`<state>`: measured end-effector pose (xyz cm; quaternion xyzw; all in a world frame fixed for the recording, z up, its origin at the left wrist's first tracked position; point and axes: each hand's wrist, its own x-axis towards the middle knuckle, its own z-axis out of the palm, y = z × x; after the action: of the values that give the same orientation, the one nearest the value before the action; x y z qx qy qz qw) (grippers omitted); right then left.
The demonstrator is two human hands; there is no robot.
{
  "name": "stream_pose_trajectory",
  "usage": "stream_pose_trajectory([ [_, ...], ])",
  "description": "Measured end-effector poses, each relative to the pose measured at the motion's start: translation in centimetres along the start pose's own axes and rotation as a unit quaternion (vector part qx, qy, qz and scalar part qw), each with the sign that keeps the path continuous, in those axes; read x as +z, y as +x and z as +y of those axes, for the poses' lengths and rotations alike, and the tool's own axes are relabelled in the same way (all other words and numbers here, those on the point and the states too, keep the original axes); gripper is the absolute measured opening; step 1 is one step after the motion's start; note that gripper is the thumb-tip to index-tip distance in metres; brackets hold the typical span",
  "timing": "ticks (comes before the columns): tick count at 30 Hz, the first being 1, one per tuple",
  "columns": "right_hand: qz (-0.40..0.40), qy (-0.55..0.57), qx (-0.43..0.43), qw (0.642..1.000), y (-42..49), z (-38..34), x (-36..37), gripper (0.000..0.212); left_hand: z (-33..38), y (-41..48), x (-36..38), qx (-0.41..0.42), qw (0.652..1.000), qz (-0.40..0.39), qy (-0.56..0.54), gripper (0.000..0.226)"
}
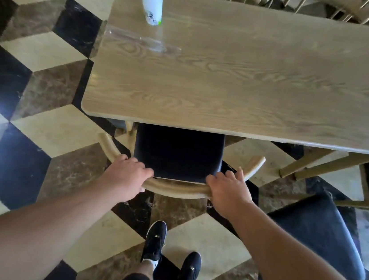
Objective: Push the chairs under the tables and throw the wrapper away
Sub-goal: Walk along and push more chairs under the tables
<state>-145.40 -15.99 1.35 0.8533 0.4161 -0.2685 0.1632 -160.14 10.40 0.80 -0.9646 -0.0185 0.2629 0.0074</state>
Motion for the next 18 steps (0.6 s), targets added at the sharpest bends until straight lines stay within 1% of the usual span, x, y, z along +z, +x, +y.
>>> stream_pose_trajectory([
  [4, -0.016, -0.019, 0.018, 1.0, 0.9, 1.0, -0.7, 0.039, 0.1, 1.4, -1.4, 0.022, 0.999, -0.02, 0.02, 0.039],
  [7, 0.0, -0.005, 0.016, 1.0, 0.7, 1.6, 0.3, 0.036, 0.9, 1.6, -1.2, 0.029, 0.999, -0.025, 0.024, 0.041],
  [10, 0.022, 0.049, -0.003, 0.999, -0.5, 1.8, 2.1, 0.047, 1.9, 1.2, -0.4, 0.033, 0.998, -0.057, 0.02, 0.046],
  [13, 0.068, 0.146, -0.007, 0.987, -3.3, 2.2, 2.6, 0.052, 2.6, 0.8, -0.5, 0.018, 0.996, -0.088, 0.015, 0.048],
  [14, 0.078, 0.178, 0.005, 0.981, -4.5, 2.6, 2.3, 0.054, 3.0, 0.8, -0.9, 0.01, 0.996, -0.093, 0.011, 0.05],
  [16, 0.083, 0.221, 0.046, 0.971, -7.2, 4.1, 1.8, 0.06, 4.3, 1.2, -2.4, 0.003, 0.994, -0.103, -0.017, 0.06],
  [18, 0.078, 0.238, 0.101, 0.963, -10.2, 6.6, 1.8, 0.063, 7.0, 1.9, -4.5, 0.0, 0.99, -0.11, -0.083, 0.072],
])
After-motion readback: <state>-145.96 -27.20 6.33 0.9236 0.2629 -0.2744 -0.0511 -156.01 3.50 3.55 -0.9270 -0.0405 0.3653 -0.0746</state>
